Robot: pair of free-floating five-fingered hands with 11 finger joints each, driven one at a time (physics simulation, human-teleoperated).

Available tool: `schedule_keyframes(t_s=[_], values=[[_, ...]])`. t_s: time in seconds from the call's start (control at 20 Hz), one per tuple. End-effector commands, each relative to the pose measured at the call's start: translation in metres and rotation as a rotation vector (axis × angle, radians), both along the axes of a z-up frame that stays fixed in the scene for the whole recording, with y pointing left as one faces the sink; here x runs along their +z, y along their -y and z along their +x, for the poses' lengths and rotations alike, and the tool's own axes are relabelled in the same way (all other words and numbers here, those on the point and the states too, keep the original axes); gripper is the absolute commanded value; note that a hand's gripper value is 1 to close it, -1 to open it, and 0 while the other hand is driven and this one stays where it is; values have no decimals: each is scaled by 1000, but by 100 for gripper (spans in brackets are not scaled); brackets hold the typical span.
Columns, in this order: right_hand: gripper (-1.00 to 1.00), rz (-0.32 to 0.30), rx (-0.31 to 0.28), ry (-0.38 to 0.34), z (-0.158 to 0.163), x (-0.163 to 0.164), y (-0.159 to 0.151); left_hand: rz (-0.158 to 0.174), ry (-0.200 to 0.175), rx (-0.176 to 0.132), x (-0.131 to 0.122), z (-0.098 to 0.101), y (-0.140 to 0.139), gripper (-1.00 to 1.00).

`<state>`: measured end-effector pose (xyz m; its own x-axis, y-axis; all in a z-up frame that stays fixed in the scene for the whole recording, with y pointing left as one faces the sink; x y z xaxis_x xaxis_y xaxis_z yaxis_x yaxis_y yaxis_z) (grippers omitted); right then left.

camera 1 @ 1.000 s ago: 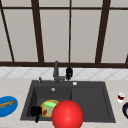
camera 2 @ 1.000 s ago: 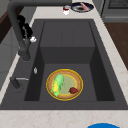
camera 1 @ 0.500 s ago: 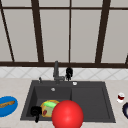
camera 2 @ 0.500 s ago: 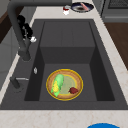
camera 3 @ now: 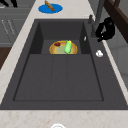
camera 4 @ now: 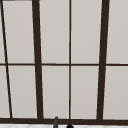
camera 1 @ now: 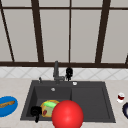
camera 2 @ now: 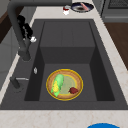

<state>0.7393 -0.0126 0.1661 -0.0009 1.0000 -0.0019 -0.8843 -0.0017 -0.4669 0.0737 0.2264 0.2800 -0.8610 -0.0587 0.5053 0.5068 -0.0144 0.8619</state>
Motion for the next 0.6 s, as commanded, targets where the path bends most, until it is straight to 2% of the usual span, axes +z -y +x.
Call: schedule_keyframes(t_s=[0.0,0.55], values=[[100,-6,-15,-9,7,11,-28,0,0,0,0,0,0,0],[100,-25,-15,-29,8,9,-30,0,0,0,0,0,0,0]])
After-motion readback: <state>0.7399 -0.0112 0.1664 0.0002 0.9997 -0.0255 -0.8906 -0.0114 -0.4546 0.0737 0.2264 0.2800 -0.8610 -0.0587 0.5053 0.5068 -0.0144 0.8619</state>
